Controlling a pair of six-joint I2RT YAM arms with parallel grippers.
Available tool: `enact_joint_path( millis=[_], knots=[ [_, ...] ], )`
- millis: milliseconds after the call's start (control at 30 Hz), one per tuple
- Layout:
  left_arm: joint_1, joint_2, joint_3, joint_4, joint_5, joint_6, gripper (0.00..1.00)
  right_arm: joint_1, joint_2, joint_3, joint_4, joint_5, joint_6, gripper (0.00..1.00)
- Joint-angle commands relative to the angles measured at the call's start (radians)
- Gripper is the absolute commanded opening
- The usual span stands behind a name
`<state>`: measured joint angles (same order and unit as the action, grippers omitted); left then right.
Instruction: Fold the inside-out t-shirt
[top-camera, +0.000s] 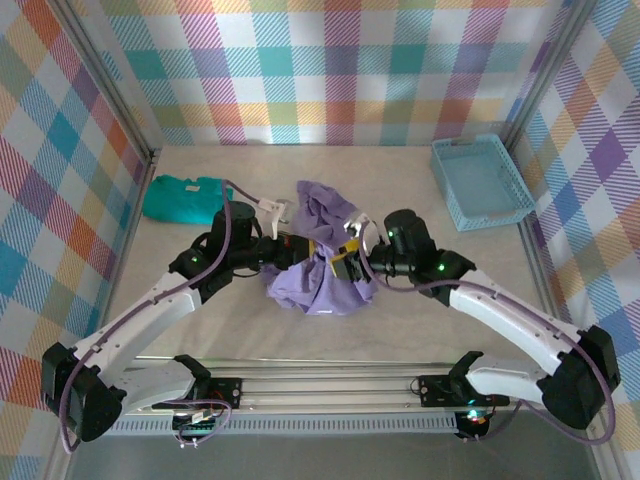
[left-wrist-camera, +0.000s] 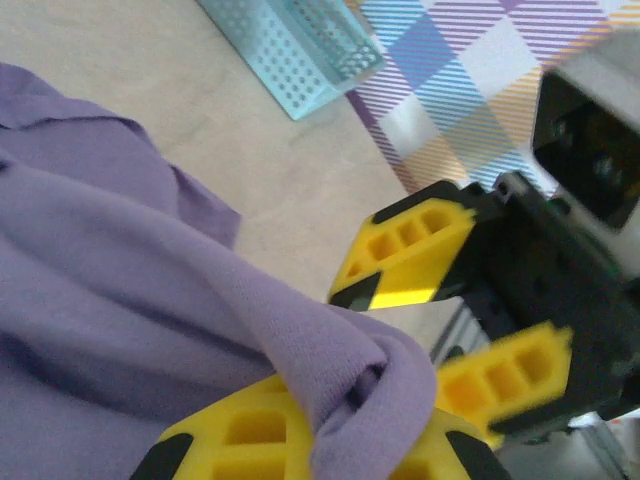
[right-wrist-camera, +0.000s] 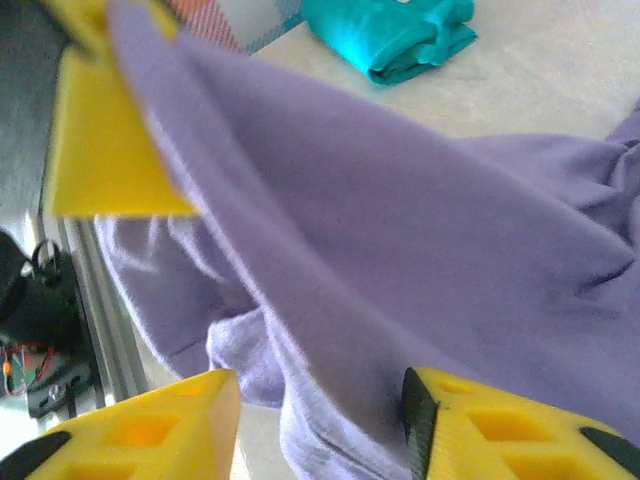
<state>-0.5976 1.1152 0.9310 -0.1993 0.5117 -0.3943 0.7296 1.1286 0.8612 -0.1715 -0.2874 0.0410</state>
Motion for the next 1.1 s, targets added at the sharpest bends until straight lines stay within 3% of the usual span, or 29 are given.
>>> enact_joint_path(
  millis=[0,100,233,267,333,367,433,533,600,667,767,900,1067],
  knots=[
    [0.004,0.006,0.021,-0.013,0.099,-0.054,0.00,0.010,-0.037,-0.059,0.121,-0.018,-0.070,0.54],
    [0.005,0.014,0.029,-0.031,0.133,-0.049,0.00,0.016,0.000,-0.039,0.117,-0.033,-0.084,0.62],
    [0.006,0.017,0.048,-0.070,0.181,-0.001,0.00,0.016,0.083,0.017,0.117,-0.007,-0.076,0.60],
    [0.006,0.015,0.053,-0.107,0.185,0.014,0.00,0.016,0.103,0.034,0.113,-0.016,-0.076,0.53],
    [0.012,0.003,0.060,-0.147,0.165,0.042,0.00,0.014,0.133,0.062,0.091,-0.059,-0.076,0.26],
    [0.018,-0.009,0.062,-0.165,0.135,0.051,0.00,0.007,0.136,0.071,0.072,-0.093,-0.076,0.15],
    [0.027,-0.035,0.070,-0.225,0.010,0.083,0.00,-0.026,0.123,0.069,0.047,-0.218,-0.066,0.07],
    [0.027,-0.035,0.091,-0.342,-0.306,0.148,0.00,-0.075,0.106,0.047,0.070,-0.462,-0.022,0.01],
    [0.026,-0.015,0.104,-0.379,-0.407,0.180,0.01,-0.079,0.113,0.026,0.153,-0.584,0.042,0.00],
    [0.025,0.008,0.119,-0.402,-0.449,0.193,0.10,-0.078,0.137,-0.005,0.308,-0.673,0.172,0.00],
    [0.017,0.012,0.125,-0.420,-0.488,0.181,0.26,-0.078,0.161,-0.040,0.469,-0.654,0.303,0.00],
    [-0.014,-0.042,0.106,-0.462,-0.570,0.143,0.48,-0.078,0.177,-0.037,0.486,-0.569,0.358,0.00],
    [-0.078,-0.129,0.083,-0.528,-0.605,0.071,0.58,-0.078,0.198,-0.025,0.472,-0.490,0.418,0.00]
  ],
)
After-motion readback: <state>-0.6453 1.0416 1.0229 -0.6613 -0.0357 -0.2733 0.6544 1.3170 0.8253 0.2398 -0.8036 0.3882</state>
